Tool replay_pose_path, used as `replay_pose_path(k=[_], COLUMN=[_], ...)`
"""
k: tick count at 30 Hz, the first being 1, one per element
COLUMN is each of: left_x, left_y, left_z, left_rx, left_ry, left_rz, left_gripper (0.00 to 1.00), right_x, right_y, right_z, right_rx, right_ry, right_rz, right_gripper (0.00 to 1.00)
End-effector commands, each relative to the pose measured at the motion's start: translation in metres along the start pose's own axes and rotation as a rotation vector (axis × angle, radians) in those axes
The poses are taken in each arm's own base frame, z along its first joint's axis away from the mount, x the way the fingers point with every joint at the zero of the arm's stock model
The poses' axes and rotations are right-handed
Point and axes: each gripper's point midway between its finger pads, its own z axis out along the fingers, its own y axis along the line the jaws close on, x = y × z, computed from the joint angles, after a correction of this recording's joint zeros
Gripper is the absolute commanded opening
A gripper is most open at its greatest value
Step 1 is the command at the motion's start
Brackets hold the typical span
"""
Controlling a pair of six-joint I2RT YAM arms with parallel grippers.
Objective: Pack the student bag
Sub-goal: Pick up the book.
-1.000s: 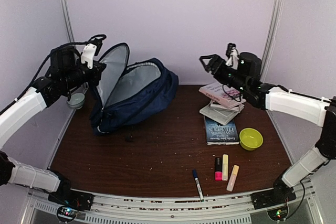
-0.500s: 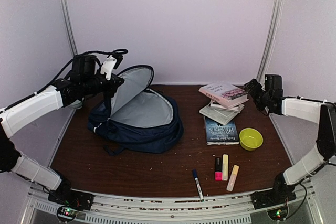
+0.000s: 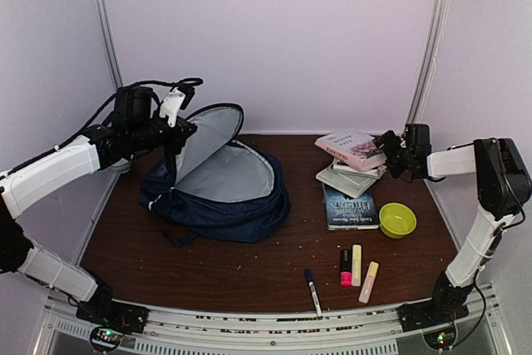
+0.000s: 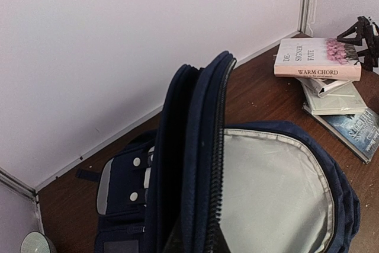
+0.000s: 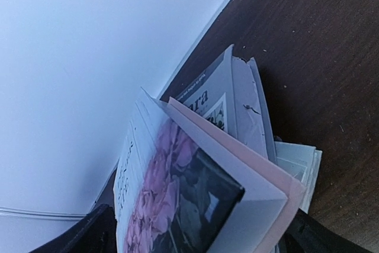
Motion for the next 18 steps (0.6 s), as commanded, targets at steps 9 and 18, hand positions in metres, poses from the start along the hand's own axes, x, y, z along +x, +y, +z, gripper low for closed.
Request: replay_pose_path(k=[9, 18], left_x=[-0.072, -0.071], left_y=[0.007, 0.007], left_z=[-0.016, -0.017], left_rx=[-0.022, -0.025], left_ry=[-0.250, -0.250], left_rz=[0.007, 0.010], left_gripper=[0.00, 0.00], right_x=[-0.007, -0.018], right_y=[0.018, 0.025], right_z=[0.007, -0.006], right_rx=[-0.176, -0.169], right_ry=[-0.017, -0.053], right_rz=[0.091, 0.040], right_gripper=[0.58, 0.32])
